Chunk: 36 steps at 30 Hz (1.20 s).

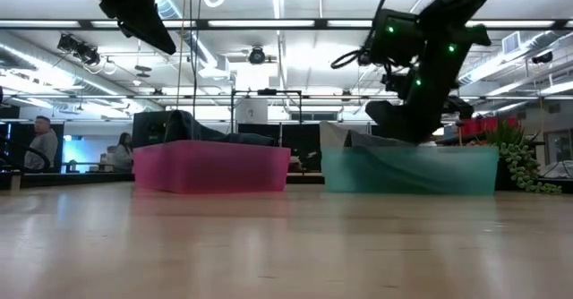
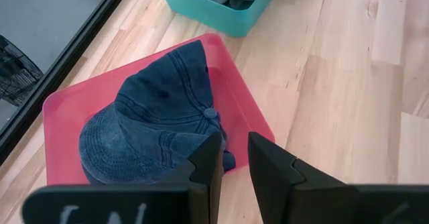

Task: Pick & Place hat
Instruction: Put the gray cap into the blue bin, then return to Home Position

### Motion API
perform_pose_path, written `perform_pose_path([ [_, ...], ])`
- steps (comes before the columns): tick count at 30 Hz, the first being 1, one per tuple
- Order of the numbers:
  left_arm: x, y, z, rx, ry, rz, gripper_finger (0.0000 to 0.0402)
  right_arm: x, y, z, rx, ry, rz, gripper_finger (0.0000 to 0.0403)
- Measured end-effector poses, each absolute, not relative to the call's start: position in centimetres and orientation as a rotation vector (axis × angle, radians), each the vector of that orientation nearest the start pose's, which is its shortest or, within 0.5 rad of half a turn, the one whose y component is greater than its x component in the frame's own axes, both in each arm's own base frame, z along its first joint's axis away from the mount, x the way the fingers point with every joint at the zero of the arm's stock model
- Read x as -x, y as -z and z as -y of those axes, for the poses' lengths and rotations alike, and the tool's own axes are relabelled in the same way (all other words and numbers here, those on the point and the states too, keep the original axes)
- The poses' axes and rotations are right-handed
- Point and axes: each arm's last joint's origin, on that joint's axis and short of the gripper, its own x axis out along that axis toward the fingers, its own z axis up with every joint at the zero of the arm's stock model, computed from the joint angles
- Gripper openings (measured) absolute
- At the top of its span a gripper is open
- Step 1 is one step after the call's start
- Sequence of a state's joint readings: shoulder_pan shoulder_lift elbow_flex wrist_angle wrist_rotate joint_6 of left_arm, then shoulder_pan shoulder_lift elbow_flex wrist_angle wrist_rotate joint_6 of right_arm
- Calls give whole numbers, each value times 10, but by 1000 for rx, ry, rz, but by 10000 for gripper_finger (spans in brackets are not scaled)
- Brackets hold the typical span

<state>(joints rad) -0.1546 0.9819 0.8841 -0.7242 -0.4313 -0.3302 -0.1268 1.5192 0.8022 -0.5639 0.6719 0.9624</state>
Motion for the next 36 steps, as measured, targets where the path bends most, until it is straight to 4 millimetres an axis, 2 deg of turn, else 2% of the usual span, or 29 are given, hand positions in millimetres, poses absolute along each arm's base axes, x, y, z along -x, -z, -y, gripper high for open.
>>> perform_pose_path([
  [2,-187,-290,17,73,-386,-733,78,-259,-176,51,-442,1176,-799,13],
  [9,-187,-290,17,79,-387,-727,78,-281,-236,55,-374,1122,-823,47],
  [13,-187,-291,17,82,-388,-726,78,-285,-262,54,-404,1104,-824,69],
  [20,-182,-294,18,116,-390,-703,78,-290,-301,47,-346,1039,-824,92],
  [25,-159,-310,21,156,-372,-596,78,-289,-341,30,-273,916,-764,93],
  [29,-129,-327,18,153,-400,-456,78,-278,-368,11,-202,795,-704,93],
  [33,-98,-336,13,113,-390,-375,78,-259,-380,-4,-115,686,-698,94],
  [36,-82,-333,10,74,-352,-329,78,-246,-374,-14,-84,572,-720,94],
])
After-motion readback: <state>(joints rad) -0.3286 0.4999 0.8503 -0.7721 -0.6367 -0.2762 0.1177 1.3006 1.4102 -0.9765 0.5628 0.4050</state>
